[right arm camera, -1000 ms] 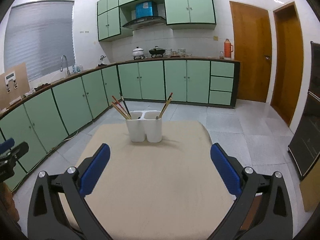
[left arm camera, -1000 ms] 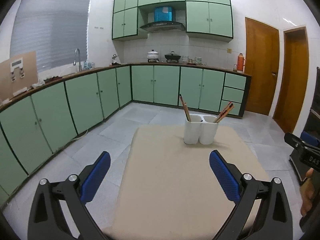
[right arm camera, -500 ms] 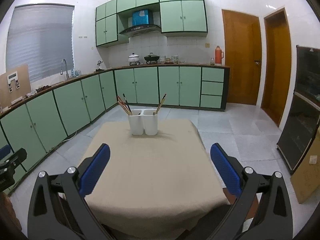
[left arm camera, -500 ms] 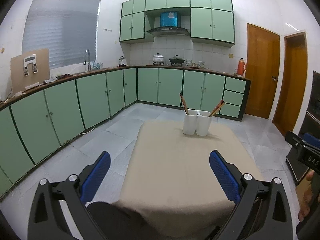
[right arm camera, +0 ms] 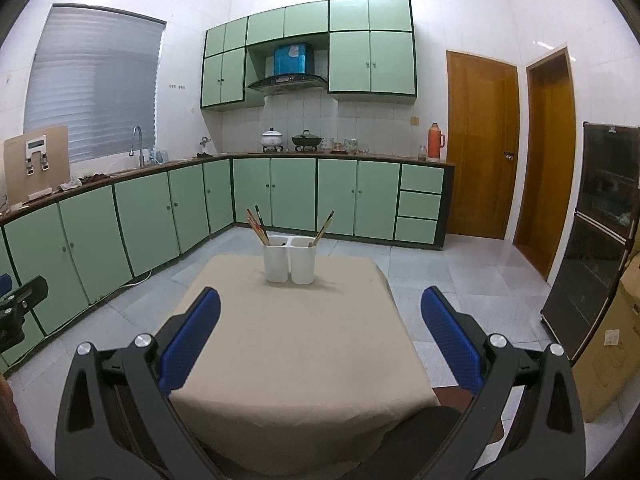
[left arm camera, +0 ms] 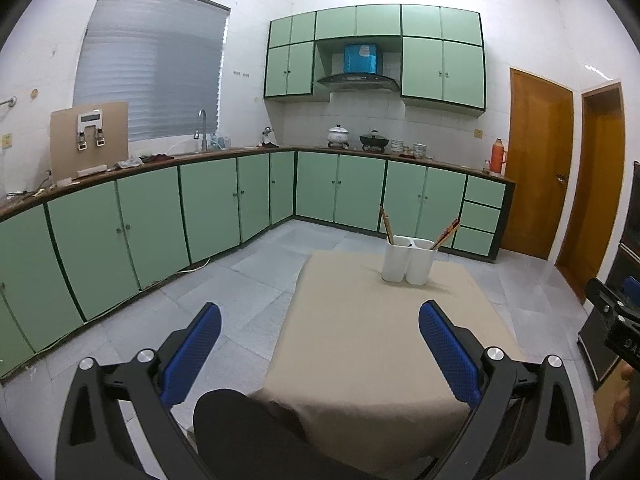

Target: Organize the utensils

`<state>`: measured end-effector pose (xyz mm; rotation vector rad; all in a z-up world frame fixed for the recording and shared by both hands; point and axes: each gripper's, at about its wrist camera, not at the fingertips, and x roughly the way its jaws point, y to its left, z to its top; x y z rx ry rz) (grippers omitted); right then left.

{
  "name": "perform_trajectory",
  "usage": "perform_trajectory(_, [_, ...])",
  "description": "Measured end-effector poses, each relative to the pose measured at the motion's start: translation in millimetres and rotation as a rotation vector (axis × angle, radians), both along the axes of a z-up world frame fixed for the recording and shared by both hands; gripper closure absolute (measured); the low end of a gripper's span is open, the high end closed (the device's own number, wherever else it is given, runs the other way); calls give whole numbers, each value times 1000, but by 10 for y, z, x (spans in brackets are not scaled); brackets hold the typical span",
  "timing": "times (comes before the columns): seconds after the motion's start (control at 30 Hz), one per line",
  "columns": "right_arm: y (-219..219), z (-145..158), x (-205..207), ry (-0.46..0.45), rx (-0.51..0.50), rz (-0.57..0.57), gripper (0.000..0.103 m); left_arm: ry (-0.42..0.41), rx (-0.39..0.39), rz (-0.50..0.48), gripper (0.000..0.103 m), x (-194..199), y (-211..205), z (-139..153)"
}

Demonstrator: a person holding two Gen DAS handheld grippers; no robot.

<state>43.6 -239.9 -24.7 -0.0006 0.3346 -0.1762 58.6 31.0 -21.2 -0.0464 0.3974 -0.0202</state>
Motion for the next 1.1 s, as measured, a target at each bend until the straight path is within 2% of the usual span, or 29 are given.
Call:
perform_trajectory(0.53, [-74,-54,-31,-20,19,-20,6,-5,12,36,6,12,21,-18])
perform_trajectory(1.1, [-76,-26,-52,-30,18,-25,6,-8,8,32,6,-10,19,-4])
